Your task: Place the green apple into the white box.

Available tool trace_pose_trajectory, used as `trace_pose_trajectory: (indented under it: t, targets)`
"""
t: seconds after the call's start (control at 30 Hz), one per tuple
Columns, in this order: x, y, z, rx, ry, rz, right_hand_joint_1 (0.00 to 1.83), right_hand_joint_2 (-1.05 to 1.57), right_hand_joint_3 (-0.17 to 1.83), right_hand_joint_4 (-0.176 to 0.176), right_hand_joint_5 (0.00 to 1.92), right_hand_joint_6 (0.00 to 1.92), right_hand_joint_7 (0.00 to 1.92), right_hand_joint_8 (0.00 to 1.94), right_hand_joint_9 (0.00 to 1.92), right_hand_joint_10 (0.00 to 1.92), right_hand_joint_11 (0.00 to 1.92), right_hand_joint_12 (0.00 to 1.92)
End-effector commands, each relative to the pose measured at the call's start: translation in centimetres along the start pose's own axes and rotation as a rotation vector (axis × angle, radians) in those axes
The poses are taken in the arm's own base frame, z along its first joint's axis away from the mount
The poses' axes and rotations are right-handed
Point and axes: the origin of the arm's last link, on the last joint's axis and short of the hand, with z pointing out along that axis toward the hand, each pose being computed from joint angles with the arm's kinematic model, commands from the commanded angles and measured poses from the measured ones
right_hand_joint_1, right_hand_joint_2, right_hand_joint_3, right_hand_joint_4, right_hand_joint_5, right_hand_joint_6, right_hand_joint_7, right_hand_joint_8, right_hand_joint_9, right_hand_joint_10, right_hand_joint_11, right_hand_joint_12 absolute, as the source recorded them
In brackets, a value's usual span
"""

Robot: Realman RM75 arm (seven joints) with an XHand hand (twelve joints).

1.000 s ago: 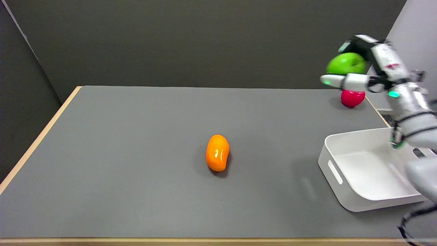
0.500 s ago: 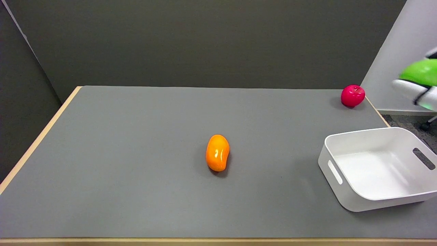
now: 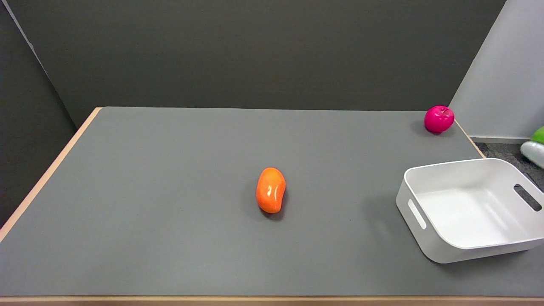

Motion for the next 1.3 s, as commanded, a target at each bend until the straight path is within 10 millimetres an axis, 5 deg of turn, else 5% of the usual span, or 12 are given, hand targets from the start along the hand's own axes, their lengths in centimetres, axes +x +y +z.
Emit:
trace_pose_trajectory:
  t: [0.03, 0.5, 0.6, 0.67, 0.73, 0.8, 0.93, 0.97, 1.0, 1.07, 1.3]
  targets:
    - [-5.5, 3.7, -2.2, -0.105, -0.207, -0.031, 1.33, 0.94, 0.68, -0.114, 0.62, 1.57, 0.78, 1.49, 0.75, 1.76, 0.75, 1.92]
    - [-6.1, 4.6, -2.4, -0.083, -0.250, -0.087, 1.33, 0.96, 0.64, -0.112, 0.61, 1.57, 0.76, 1.51, 0.72, 1.76, 0.73, 1.92]
    - [-5.9, 4.7, -3.1, -0.069, -0.227, -0.061, 1.11, 0.95, 0.62, -0.032, 0.60, 1.45, 0.77, 1.42, 0.73, 1.62, 0.63, 1.90]
    - [-5.8, 4.7, -3.6, -0.067, -0.216, -0.044, 0.90, 0.65, 0.92, -0.008, 0.47, 0.98, 0.60, 0.89, 0.54, 1.27, 0.37, 1.73]
    - [-5.6, 4.6, -4.1, -0.070, -0.203, -0.029, 0.69, 0.61, 0.89, 0.007, 0.34, 0.66, 0.40, 0.60, 0.28, 0.97, 0.20, 1.41]
    - [-5.5, 4.6, -4.6, -0.071, -0.197, -0.020, 0.53, 0.56, 0.92, 0.013, 0.22, 0.52, 0.13, 0.38, 0.00, 0.58, 0.00, 1.07]
    - [-5.3, 4.1, -5.3, -0.055, -0.175, 0.004, 0.51, 0.53, 0.88, 0.027, 0.08, 0.41, 0.03, 0.05, 0.00, 0.01, 0.00, 0.65]
    - [-5.2, 4.0, -5.6, -0.053, -0.166, 0.014, 0.51, 0.55, 0.81, 0.028, 0.06, 0.35, 0.02, 0.03, 0.00, 0.00, 0.00, 0.54]
    - [-3.0, 0.5, -5.8, 0.042, -0.084, 0.157, 0.52, 0.58, 0.73, 0.030, 0.05, 0.28, 0.00, 0.00, 0.00, 0.00, 0.00, 0.43]
    - [-5.4, 3.7, -5.9, -0.035, -0.144, 0.048, 0.53, 0.51, 0.80, 0.024, 0.03, 0.07, 0.00, 0.00, 0.00, 0.00, 0.00, 0.02]
    - [-5.4, 0.8, -4.1, 0.130, -0.007, 0.190, 0.54, 0.48, 0.79, 0.026, 0.02, 0.08, 0.00, 0.00, 0.00, 0.00, 0.00, 0.00]
